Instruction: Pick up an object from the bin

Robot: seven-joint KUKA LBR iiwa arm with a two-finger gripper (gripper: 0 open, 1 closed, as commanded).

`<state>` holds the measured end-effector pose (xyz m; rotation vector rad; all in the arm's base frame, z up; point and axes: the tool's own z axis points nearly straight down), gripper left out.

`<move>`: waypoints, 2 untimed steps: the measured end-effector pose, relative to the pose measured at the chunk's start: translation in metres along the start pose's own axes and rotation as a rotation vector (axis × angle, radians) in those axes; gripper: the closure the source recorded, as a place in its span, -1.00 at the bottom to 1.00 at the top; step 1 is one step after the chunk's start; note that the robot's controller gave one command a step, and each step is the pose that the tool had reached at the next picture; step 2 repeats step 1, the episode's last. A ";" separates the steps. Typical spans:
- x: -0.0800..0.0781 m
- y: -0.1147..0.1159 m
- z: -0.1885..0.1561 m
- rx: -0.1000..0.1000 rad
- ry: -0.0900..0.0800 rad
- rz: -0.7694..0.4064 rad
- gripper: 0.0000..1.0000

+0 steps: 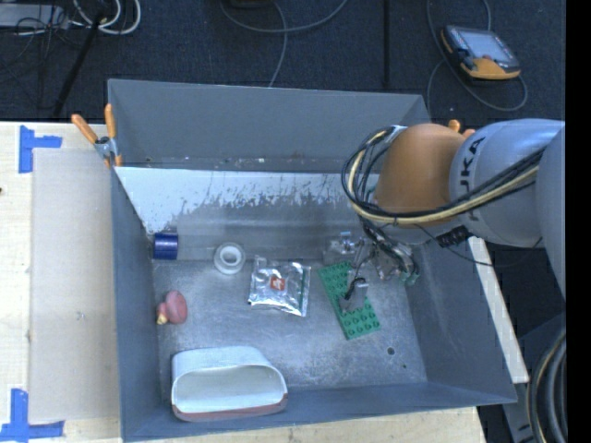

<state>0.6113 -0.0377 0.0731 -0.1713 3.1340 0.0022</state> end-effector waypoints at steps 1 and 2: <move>0.015 0.007 -0.133 0.003 -0.007 -0.120 1.00; 0.015 0.007 -0.133 0.003 -0.007 -0.120 1.00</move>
Offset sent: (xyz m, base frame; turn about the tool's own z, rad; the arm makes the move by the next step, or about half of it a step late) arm -0.0185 0.0038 0.1288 -0.1203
